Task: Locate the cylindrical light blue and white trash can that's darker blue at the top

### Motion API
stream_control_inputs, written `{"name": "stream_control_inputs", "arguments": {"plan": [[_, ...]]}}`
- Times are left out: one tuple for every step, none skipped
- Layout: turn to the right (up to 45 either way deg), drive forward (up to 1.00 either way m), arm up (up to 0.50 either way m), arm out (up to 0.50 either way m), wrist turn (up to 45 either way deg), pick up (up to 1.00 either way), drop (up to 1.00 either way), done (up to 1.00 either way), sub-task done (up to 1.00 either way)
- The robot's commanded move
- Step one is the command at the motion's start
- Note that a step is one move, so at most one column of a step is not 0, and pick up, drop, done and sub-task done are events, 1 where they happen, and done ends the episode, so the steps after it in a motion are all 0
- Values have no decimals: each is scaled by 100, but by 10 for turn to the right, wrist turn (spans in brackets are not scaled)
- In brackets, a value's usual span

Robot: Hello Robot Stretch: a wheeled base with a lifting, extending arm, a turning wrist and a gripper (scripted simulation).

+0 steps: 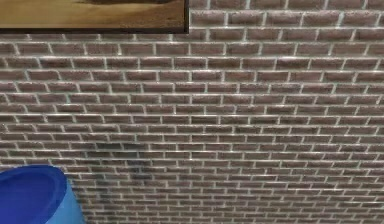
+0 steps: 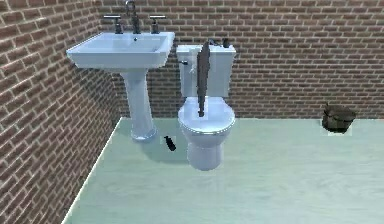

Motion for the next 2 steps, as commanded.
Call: {"name": "stream_control_inputs", "arguments": {"plan": [[-450, 0, 0, 0, 0, 0, 0, 0, 0], [0, 0, 0, 0, 0, 0, 0, 100, 0]]}}
